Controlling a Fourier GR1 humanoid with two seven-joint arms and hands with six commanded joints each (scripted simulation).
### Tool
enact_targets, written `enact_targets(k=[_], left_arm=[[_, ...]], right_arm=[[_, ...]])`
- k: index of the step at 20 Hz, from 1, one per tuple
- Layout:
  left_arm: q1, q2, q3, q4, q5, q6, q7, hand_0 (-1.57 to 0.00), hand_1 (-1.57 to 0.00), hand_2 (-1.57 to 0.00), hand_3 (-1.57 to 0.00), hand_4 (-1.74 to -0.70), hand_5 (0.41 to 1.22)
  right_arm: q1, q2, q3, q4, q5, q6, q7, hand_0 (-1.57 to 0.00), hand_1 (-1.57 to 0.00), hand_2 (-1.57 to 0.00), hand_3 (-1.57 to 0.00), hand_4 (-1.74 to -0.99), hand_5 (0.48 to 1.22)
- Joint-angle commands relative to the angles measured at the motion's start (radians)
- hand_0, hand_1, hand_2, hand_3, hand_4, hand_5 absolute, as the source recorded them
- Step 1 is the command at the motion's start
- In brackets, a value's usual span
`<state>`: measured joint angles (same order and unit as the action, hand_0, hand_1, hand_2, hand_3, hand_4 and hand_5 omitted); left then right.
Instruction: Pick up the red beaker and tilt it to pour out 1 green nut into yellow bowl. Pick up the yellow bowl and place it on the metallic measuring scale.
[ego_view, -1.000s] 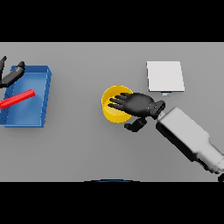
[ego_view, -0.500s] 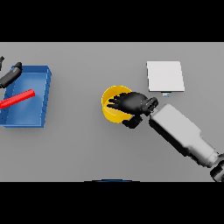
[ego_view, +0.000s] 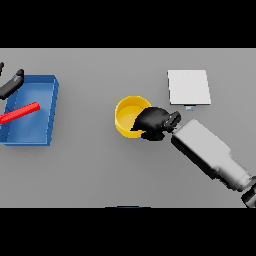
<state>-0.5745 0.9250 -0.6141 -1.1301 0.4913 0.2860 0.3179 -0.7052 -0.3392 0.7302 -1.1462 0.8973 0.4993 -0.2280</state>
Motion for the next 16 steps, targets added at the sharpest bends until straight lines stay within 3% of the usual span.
enact_targets(k=[1, 5, 10, 13, 16], left_arm=[[-0.004, -0.007, -0.004, 0.004, -0.001, -0.002, 0.006, 0.00, 0.00, 0.00, 0.00, -0.73, 0.698], [-0.001, -0.004, -0.009, 0.010, -0.010, -0.006, -0.004, 0.00, 0.00, 0.00, 0.00, -0.72, 0.696], [-0.001, -0.012, -0.008, 0.008, -0.002, -0.004, 0.009, 0.00, 0.00, 0.00, 0.00, -0.72, 0.696], [0.000, -0.017, -0.013, 0.000, -0.005, 0.001, 0.009, 0.00, 0.00, 0.00, 0.00, -0.72, 0.693], [0.007, -0.003, -0.014, 0.001, -0.010, -0.002, 0.012, 0.00, 0.00, 0.00, 0.00, -0.72, 0.688]], right_arm=[[-0.005, -0.004, 0.006, 0.000, 0.006, 0.000, -0.003, -1.36, -1.34, -1.19, -1.04, -1.660, 1.163], [-0.011, 0.013, 0.002, 0.028, 0.014, -0.055, -0.004, -1.48, -1.48, -1.29, -1.23, -1.708, 1.197], [-0.002, -0.018, -0.040, -0.031, -0.018, -0.014, 0.020, -1.54, -1.54, -1.33, -1.34, -1.730, 1.213], [-0.009, -0.038, -0.082, -0.088, -0.046, 0.031, 0.062, -1.56, -1.56, -1.39, -1.28, -1.735, 1.217], [-0.014, -0.076, -0.124, -0.153, -0.070, 0.063, 0.068, -1.56, -1.56, -1.43, -1.21, -1.738, 1.219]])
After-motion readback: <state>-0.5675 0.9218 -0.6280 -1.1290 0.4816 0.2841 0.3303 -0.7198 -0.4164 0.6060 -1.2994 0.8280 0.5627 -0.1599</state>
